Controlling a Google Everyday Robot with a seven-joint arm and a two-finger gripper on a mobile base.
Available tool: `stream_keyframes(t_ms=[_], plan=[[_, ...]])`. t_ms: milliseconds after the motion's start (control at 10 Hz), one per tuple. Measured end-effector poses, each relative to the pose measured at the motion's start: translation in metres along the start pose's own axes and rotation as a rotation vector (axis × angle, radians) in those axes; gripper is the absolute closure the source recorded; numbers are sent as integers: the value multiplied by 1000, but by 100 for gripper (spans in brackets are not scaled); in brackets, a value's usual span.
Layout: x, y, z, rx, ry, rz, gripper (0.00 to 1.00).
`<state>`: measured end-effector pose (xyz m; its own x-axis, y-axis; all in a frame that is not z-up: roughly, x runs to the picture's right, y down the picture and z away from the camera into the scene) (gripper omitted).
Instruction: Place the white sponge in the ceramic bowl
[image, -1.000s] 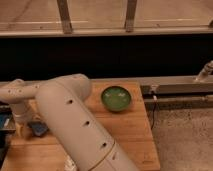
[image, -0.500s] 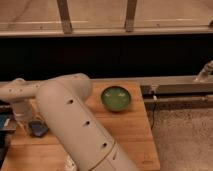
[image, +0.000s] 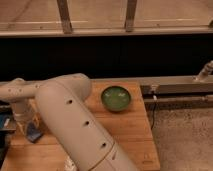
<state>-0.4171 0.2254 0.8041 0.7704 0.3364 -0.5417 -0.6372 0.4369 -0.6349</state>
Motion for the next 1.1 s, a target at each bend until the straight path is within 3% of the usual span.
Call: stream_keyframes(t_ms=[400,500,800,1100], plan=[[0,2,0,4,10,-5,100],[0,2,-3,6,-4,-8,100],[2,-4,-40,3,-111,14,100],[3,-7,-62,10,-189,32,100]])
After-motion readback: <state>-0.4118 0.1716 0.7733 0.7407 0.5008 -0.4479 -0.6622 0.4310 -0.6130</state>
